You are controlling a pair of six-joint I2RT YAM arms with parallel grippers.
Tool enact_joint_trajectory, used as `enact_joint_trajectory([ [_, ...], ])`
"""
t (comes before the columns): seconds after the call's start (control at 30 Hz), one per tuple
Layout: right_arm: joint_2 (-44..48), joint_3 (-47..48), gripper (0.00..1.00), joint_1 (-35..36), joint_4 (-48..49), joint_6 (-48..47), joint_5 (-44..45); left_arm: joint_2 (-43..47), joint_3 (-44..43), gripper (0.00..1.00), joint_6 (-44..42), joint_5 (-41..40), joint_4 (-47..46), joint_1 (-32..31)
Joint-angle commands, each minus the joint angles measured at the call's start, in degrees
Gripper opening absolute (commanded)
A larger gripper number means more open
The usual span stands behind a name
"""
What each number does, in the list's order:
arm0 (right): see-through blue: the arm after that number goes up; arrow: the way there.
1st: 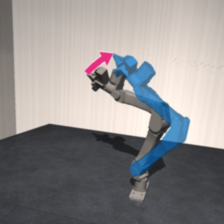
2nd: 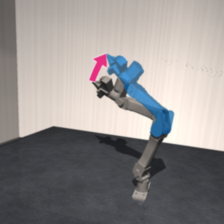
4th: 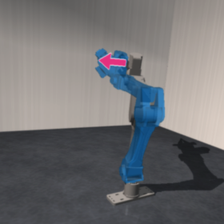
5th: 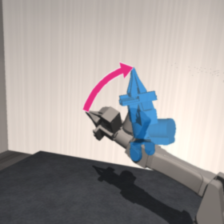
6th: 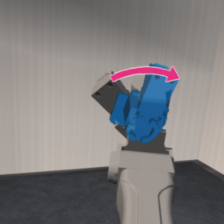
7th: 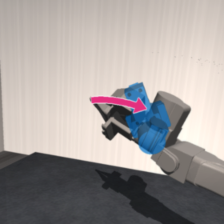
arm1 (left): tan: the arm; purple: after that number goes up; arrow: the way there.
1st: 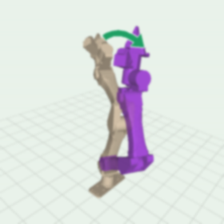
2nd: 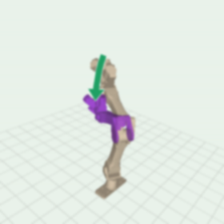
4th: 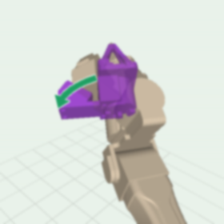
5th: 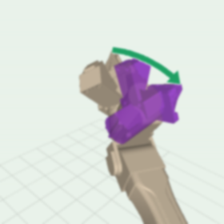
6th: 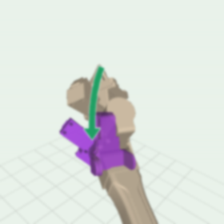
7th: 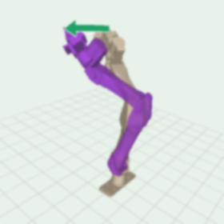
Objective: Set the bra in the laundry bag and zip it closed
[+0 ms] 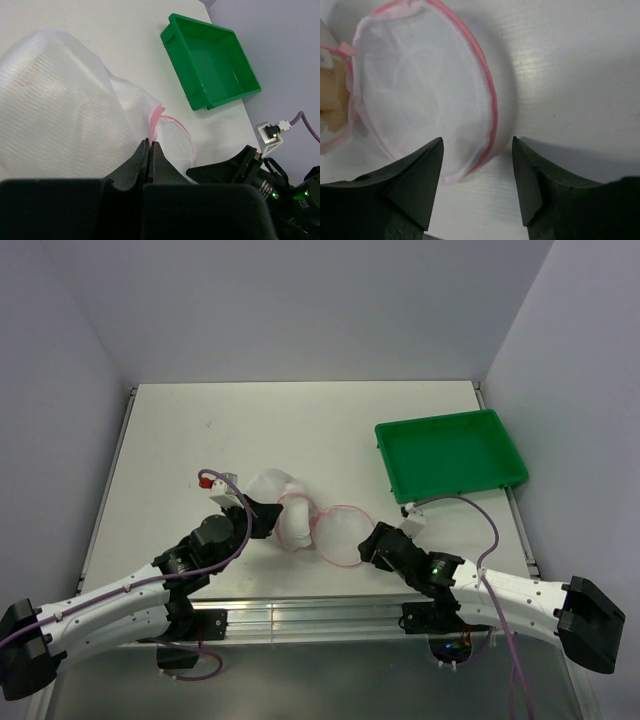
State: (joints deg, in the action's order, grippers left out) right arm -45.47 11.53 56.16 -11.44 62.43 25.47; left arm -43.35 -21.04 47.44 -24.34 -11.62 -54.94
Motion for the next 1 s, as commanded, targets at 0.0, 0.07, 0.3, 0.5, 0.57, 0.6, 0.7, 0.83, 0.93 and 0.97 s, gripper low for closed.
enact_joint_trajectory([
  [0.0,-2.07,-2.12,0.63,-2.45,5.46,1.72,0.19,0.02,-2.69,0.0,-1.21,1.05,-2.18,0.09],
  [0.07,-3.65,-2.56,0.59,-3.16,7.65,2.08,0.72,0.11,-2.69,0.0,-1.3,1.31,-2.18,0.09],
  [0.3,-5.78,-1.43,0.0,-4.13,11.89,1.03,4.14,1.34,-2.96,0.0,-1.56,1.31,-0.6,0.09],
  [0.5,14.52,16.09,0.0,1.49,-18.75,-5.91,11.62,0.12,-7.77,0.0,-2.44,2.6,3.44,1.23],
  [0.57,16.99,24.03,0.0,2.98,-30.23,-10.65,10.74,-1.03,-10.33,0.0,-2.7,5.52,3.62,2.64],
  [0.6,16.74,32.24,0.0,3.25,-33.87,-11.97,8.47,-2.95,-13.47,0.0,-3.05,6.83,4.31,2.82],
  [0.7,12.79,44.41,0.0,3.34,-43.65,-15.14,3.47,-6.55,-17.45,0.0,-6.13,6.24,7.82,3.08],
  [0.83,4.72,45.41,0.0,3.34,-46.45,-18.67,2.1,-6.48,-13.16,0.0,-3.68,10.77,6.61,9.05],
  [0.93,7.39,49.9,0.0,3.34,-52.54,-20.06,4.15,-4.38,-13.76,0.0,-3.23,13.26,9.06,9.32],
  [0.97,8.03,51.82,0.0,3.34,-53.33,-20.24,3.71,-3.33,-14.55,0.0,-3.23,15.18,9.5,9.24],
])
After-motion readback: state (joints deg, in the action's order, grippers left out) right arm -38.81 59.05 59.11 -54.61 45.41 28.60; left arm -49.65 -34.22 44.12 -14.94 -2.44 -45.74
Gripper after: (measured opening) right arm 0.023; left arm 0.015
